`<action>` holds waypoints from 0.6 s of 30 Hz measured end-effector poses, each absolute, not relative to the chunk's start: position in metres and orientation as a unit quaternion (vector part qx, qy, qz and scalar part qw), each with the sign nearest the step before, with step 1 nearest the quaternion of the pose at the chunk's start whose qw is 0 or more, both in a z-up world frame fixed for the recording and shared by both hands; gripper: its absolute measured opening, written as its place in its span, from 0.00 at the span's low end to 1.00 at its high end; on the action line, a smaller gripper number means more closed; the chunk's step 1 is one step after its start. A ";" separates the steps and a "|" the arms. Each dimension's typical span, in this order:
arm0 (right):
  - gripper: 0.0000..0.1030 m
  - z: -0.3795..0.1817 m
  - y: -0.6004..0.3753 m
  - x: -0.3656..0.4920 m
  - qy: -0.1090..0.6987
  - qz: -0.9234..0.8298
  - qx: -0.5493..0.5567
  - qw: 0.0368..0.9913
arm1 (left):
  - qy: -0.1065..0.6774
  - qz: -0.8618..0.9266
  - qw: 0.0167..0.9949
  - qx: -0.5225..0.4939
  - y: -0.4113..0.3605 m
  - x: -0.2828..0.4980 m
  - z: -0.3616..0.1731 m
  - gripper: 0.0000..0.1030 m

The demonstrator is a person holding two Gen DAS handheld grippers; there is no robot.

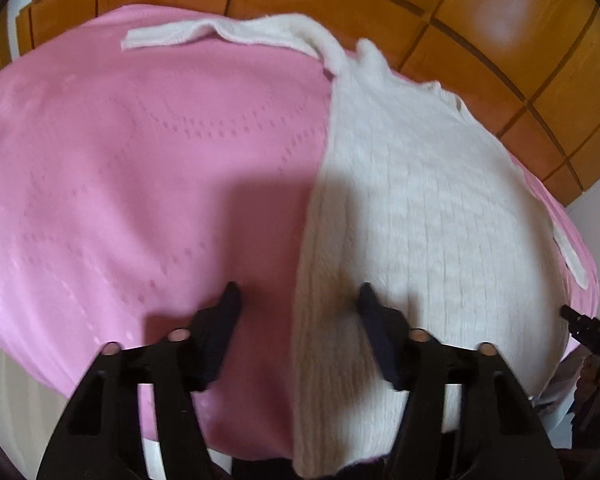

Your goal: Fold small clothes

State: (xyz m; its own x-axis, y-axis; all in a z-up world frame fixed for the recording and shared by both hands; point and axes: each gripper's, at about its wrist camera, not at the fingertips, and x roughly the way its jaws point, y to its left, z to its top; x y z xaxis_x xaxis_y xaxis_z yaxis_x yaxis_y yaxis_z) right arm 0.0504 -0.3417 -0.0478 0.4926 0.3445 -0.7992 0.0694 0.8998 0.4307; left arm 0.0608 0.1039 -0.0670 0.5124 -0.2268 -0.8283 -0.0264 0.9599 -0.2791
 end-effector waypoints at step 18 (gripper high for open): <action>0.65 -0.010 -0.365 0.047 0.441 -0.025 0.143 0.886 | 0.410 -0.016 0.885 -0.221 0.158 0.074 -0.025 0.60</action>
State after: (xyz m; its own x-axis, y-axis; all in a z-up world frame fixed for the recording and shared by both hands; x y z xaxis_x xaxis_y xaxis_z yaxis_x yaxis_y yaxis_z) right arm 0.0469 -0.3652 -0.0102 0.6097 0.0811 -0.7885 0.1708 0.9579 0.2306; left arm 0.0741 0.1584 -0.0254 0.6639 -0.2103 -0.7176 -0.1525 0.9014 -0.4053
